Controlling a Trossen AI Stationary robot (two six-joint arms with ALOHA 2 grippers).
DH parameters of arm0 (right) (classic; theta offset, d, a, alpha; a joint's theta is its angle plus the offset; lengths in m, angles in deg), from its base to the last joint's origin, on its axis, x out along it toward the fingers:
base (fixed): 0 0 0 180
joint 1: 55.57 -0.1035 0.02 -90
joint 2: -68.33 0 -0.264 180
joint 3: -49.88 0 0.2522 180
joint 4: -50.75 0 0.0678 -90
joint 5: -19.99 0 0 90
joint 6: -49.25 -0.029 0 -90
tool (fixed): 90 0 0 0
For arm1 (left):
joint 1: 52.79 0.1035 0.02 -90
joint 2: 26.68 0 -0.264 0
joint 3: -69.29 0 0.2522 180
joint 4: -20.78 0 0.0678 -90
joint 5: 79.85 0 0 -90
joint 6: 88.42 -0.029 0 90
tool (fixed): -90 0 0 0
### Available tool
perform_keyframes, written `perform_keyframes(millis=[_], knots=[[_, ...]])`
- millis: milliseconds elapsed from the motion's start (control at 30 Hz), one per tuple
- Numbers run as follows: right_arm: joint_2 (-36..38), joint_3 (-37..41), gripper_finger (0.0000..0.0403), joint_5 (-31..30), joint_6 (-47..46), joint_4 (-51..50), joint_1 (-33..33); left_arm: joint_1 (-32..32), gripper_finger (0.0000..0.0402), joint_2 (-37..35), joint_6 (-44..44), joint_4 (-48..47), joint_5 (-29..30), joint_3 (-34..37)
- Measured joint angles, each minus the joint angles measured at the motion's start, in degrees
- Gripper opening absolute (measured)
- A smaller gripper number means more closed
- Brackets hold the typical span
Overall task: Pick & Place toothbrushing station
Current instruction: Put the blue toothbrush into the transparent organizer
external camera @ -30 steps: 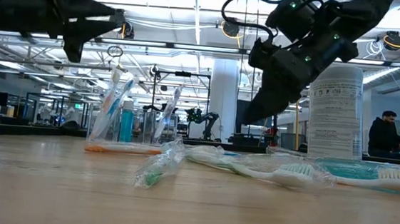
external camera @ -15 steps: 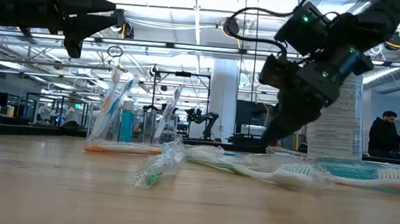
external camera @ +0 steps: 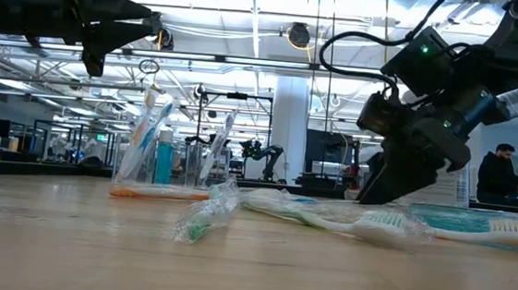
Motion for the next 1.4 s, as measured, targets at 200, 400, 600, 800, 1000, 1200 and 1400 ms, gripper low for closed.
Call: perform_keyframes(millis=[200,400,600,800,1000,1200,1400], knots=[[0.0,0.0,0.0098,-0.3,2.0,-0.1,0.0,0.0,0.0136,0.0,0.0,0.0,0.0,0.0],[0.2,-0.3,0.0043,0.3,7.3,5.4,0.0,0.0,0.0136,0.0,0.0,0.0,0.0,0.0],[0.3,-4.3,0.0027,-6.1,14.8,10.3,-1.1,0.0,0.0136,0.0,0.1,0.0,0.2,0.0],[0.3,-18.2,0.0043,-18.4,27.7,-10.4,-4.7,0.0,0.0136,0.0,0.1,0.1,2.1,0.0],[0.3,-33.9,0.0039,-28.6,52.1,-29.1,-5.3,0.0,0.0136,0.0,0.1,0.1,1.1,0.0],[0.2,-41.0,0.0028,-34.3,81.3,-29.2,-1.6,0.0,0.0136,0.0,0.1,0.1,0.9,0.0],[0.1,-39.9,0.0029,-37.5,108.1,-27.4,3.9,0.0,0.0136,0.0,-3.1,0.1,0.8,0.0]])
